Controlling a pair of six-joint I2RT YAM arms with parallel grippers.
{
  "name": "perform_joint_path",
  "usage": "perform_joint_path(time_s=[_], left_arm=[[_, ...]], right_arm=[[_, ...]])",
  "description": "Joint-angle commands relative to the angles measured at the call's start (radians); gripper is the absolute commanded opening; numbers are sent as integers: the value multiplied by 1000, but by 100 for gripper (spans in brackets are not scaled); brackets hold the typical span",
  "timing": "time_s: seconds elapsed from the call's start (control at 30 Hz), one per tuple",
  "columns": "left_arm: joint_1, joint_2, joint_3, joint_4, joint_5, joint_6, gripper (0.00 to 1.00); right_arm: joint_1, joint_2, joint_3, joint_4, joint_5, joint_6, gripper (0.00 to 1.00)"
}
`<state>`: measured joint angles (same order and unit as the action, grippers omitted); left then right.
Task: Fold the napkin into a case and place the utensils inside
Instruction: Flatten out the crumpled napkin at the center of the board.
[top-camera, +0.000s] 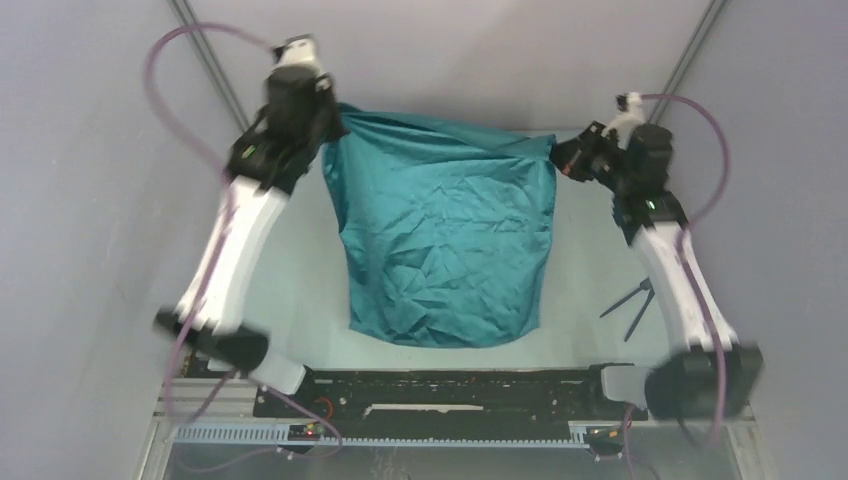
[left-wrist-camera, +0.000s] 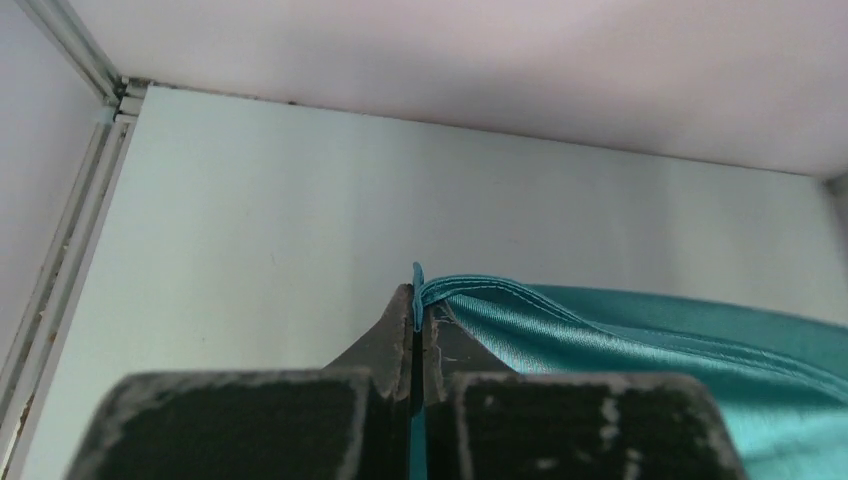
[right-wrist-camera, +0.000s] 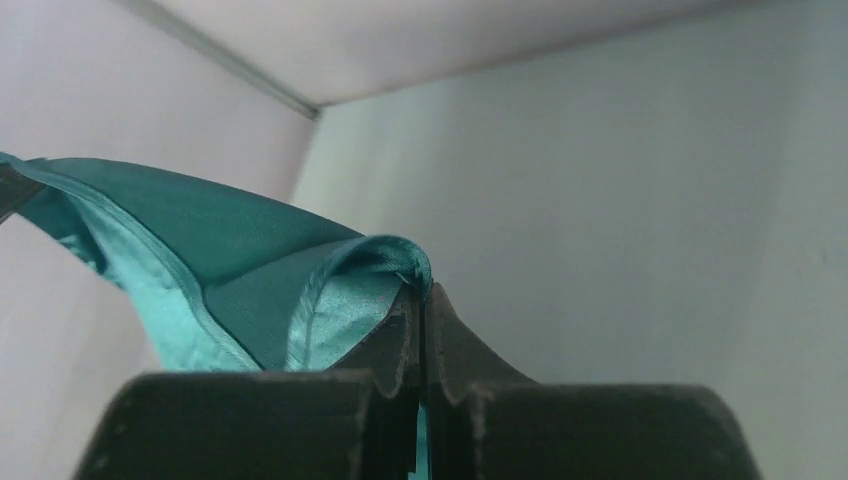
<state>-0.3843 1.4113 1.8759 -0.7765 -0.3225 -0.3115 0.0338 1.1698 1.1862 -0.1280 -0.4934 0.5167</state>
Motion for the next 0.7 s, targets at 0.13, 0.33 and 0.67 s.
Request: perform_joint_path(time_s=[0.13,0.33,0.67], left_arm=[[83,856,657,-304,-142,57,0],[120,917,580,-247,-140,81,52],[119,306,-155,-63,138,-49,85]], right_arm=[[-26,691,323,-202,94,-8,2],[-20,898,553,-515,284,-136,47],[101,550,216,-533,363,-113,76]])
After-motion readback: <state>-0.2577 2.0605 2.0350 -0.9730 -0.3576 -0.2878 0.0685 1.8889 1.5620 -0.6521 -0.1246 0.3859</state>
